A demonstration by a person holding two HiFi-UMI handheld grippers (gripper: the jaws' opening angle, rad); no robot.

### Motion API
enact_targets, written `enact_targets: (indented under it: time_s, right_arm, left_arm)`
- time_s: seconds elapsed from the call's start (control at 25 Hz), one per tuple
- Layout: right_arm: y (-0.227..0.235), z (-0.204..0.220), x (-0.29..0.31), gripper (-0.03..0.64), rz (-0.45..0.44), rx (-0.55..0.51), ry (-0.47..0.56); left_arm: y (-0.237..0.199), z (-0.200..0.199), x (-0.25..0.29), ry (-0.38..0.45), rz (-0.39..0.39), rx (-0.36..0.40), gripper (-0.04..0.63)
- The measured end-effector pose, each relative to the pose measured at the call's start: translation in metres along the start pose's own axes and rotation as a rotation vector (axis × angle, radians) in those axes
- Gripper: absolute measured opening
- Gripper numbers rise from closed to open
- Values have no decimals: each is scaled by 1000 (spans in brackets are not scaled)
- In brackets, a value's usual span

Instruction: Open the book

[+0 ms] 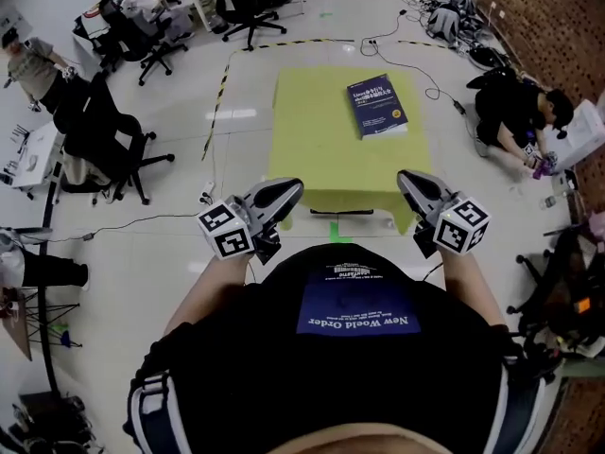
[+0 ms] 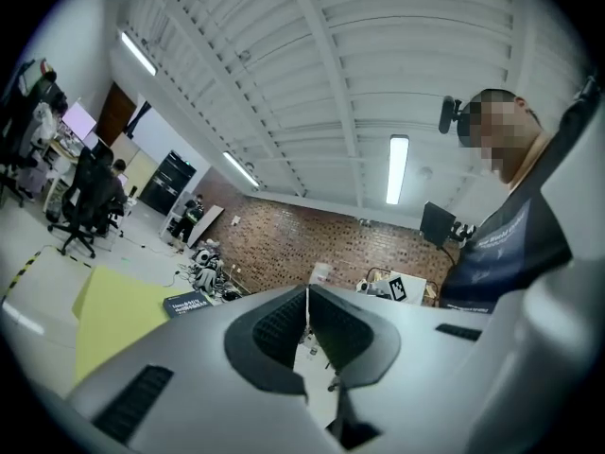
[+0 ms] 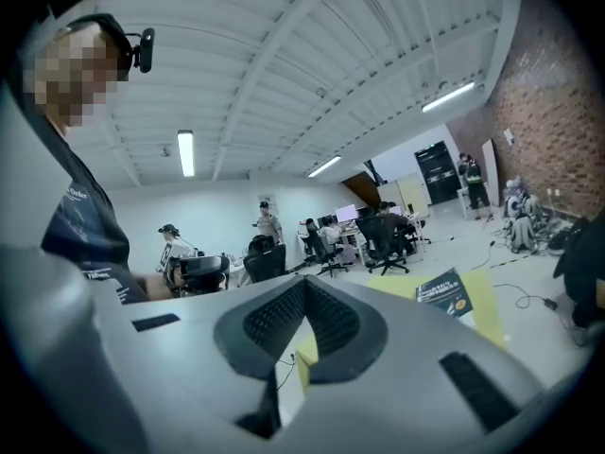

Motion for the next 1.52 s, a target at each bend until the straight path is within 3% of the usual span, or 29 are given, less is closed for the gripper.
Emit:
enact_targets:
  time_s: [0.24,0.48,0.68,0.88,1.16,1.2,1.24,1.36,1.52]
  right_arm:
    - [101,-39,27,-14,-137,-20,-22]
    - [132,-46,74,-14,-211,-16,-41]
    - [146,-45,114,-14,-157,13,-54]
    - [146,-79,166,-14,-25,5,-37]
    - [149,-94,228,-14,112,77,-60]
    - [151,-94,232,-13,116,97,-67]
    - [155,-93,235,48,117,109,-80]
    - [177,-86,235,80,132,131,-115]
    - [234,-58,206,104,164,205,-151]
  left_arm:
    - [-25,-24,72,22,-104,-7,6]
    - [-60,-31,87,0,-124,-31,6]
    - [-113,-32,81,-6,-60,-31,6]
    - [-190,-68,72,-7,89,-23,8]
    - [-287,-95,59,-82,225,-36,7]
    - [-296,-96,63,-95,238,-43,7]
    - [-303,-96,69,-109,247,-46,8]
    - [-314,-95,98,-155,271,-31,8]
    - [-307,-81,161,-281,302,93,8]
Point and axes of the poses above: the fingertips, and each gripper's own axes: x forward along the fingers, y to its right, z out of its underside, the point moved 6 cm from there along -x, backward along the fingers, and after that the axes turned 6 degrees about -y, right-handed, at the moved point
